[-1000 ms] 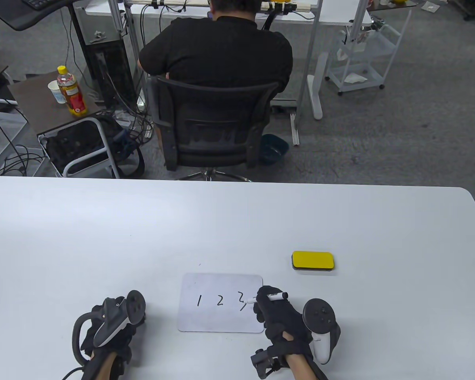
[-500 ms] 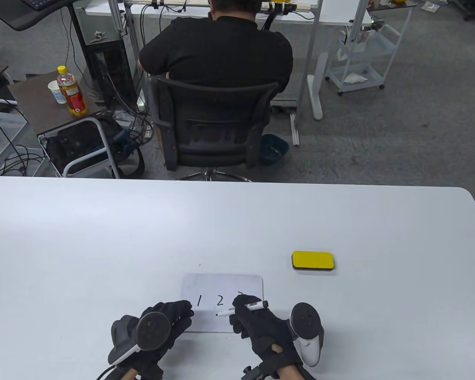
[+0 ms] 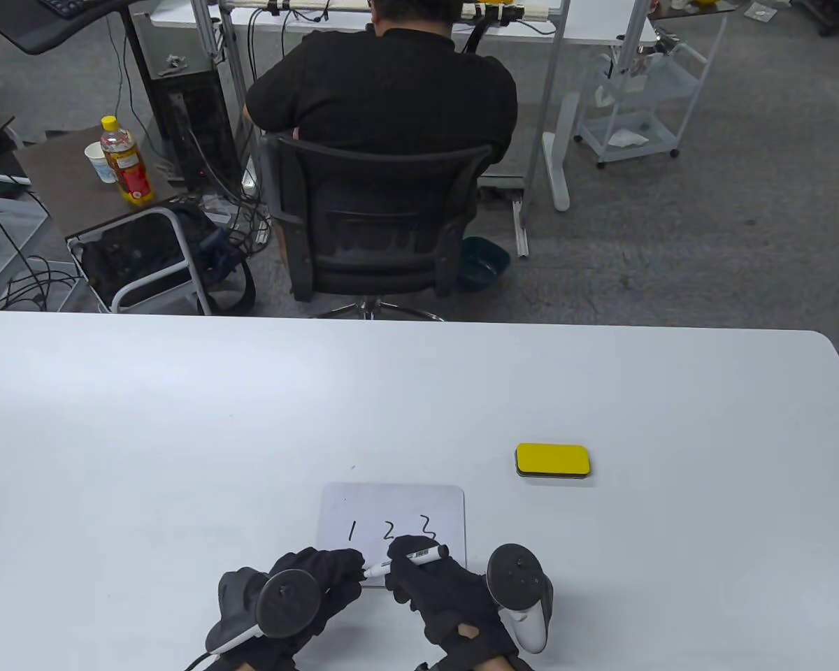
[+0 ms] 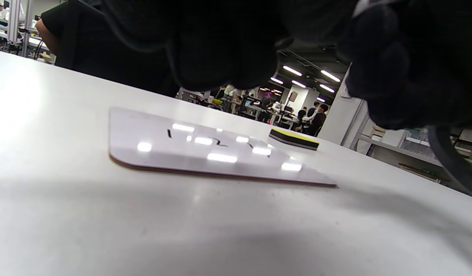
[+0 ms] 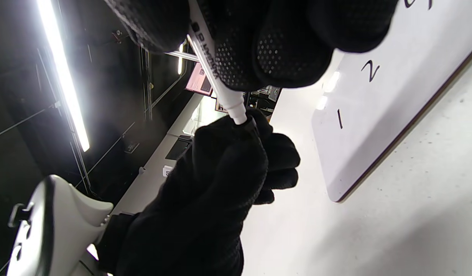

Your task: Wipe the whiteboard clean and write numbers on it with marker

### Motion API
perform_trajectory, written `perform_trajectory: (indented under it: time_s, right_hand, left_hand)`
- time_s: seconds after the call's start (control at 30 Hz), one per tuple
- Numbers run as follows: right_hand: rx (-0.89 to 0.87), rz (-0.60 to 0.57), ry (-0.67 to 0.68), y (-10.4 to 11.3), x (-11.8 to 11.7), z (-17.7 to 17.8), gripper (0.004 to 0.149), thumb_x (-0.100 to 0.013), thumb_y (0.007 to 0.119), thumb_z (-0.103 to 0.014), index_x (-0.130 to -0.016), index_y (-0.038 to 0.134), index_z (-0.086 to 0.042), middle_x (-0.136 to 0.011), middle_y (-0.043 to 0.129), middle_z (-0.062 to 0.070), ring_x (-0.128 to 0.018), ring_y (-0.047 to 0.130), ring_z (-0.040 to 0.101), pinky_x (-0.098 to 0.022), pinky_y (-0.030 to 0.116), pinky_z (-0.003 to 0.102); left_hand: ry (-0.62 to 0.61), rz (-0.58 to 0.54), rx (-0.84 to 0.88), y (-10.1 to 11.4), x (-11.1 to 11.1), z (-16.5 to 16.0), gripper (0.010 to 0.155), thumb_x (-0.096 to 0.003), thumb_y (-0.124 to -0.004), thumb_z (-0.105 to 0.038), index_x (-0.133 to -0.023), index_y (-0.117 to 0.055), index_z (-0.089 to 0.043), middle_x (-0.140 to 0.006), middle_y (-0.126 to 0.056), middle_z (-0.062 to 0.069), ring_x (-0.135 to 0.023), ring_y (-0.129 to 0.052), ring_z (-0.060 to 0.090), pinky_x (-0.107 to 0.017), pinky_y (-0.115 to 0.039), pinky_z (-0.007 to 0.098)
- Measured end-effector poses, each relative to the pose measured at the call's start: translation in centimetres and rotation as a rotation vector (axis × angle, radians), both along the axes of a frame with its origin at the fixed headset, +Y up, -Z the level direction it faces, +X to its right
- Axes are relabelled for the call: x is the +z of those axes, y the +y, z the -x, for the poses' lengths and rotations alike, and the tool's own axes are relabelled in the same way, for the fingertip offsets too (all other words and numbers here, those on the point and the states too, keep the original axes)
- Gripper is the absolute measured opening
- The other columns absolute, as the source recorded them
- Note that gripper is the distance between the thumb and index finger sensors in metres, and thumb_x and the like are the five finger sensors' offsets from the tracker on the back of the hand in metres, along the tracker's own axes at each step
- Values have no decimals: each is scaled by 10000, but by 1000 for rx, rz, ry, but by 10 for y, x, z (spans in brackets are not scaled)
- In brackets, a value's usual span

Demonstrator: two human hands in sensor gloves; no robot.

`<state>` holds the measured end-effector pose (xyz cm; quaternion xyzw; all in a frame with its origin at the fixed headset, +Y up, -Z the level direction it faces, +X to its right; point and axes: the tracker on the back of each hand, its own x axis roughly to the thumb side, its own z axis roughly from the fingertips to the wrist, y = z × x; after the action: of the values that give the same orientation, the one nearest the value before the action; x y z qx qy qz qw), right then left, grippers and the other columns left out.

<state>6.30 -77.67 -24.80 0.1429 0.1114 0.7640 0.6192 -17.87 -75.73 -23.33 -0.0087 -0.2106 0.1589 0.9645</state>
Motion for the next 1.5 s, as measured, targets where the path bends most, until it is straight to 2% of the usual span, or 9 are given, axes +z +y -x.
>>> perform_trajectory:
  time_s: [0.47, 0.67, 0.8, 0.87, 0.97, 1.07, 1.23, 1.37, 1.5]
  right_hand:
    - [-31, -17, 71, -1, 1, 6, 457, -596, 751, -360, -958, 680, -89, -762, 915, 216, -587, 931, 327, -450, 793, 474]
    - [-1, -123, 198, 10, -1, 5, 466, -588, 758, -344, -958, 671, -73, -784, 897, 226, -607, 915, 345, -472, 780, 490]
    - [35, -143, 245, 17, 0, 2, 471, -591, 755, -357, -965, 660, -88, -791, 889, 208, -619, 903, 336, -492, 763, 493]
    - [69, -178, 183, 19, -1, -1, 477, -594, 742, -390, -963, 679, -94, -766, 911, 176, -597, 920, 309, -480, 772, 483]
    - [82, -117, 207, 20, -4, -7, 470, -605, 707, -400, -985, 667, -127, -833, 851, 202, -665, 849, 362, -518, 712, 515]
    - [82, -38, 176, 23, -11, -22, 474, -614, 705, -371, -984, 658, -77, -1001, 659, 362, -821, 709, 509, -548, 633, 587]
    - [489, -128, -35, 34, -21, -53, 502, -599, 730, -311, -996, 638, -18, -895, 820, 286, -705, 852, 434, -491, 711, 556]
    - [963, -266, -218, 34, -24, -65, 538, -540, 820, -406, -942, 771, -53, -724, 955, 186, -541, 937, 334, -438, 769, 504]
    - [1271, -236, -209, 20, -30, -64, 555, -509, 842, -471, -902, 829, -78, -641, 995, 132, -470, 962, 278, -431, 786, 497]
  left_hand:
    - [-57, -21, 105, 6, 7, -3, 475, -526, -739, -518, -959, -784, -326, -794, -988, -110, -721, -1002, 110, -641, -847, 375]
    - [-113, 28, 210, 10, 9, -3, 456, -520, -754, -483, -928, -827, -291, -755, -1017, -80, -682, -1015, 122, -632, -857, 385]
    - [-151, 150, 317, 7, 6, -5, 462, -526, -754, -475, -935, -832, -276, -749, -1021, -71, -672, -1017, 128, -633, -856, 392]
    - [-141, 126, 283, 8, 7, -8, 467, -542, -733, -493, -958, -810, -294, -770, -1007, -86, -695, -1007, 117, -651, -844, 390]
    - [-116, 157, 241, 3, 6, -11, 513, -553, -696, -547, -1007, -757, -317, -866, -963, -92, -794, -973, 135, -694, -802, 407]
    - [-49, 168, 217, -5, 4, -8, 707, -541, -639, -638, -1135, -600, -256, -1057, -823, 7, -937, -858, 249, -740, -711, 482]
    - [7, 119, 129, -7, 0, -1, 698, -556, -619, -639, -1145, -578, -266, -1074, -799, 11, -949, -842, 256, -742, -702, 485]
    - [33, 106, 102, -7, -2, 3, 696, -557, -621, -636, -1144, -580, -266, -1074, -800, 12, -950, -840, 260, -742, -698, 490]
    - [57, 58, 9, -6, -2, 5, 688, -557, -618, -636, -1140, -589, -272, -1069, -805, 6, -950, -842, 256, -745, -697, 490]
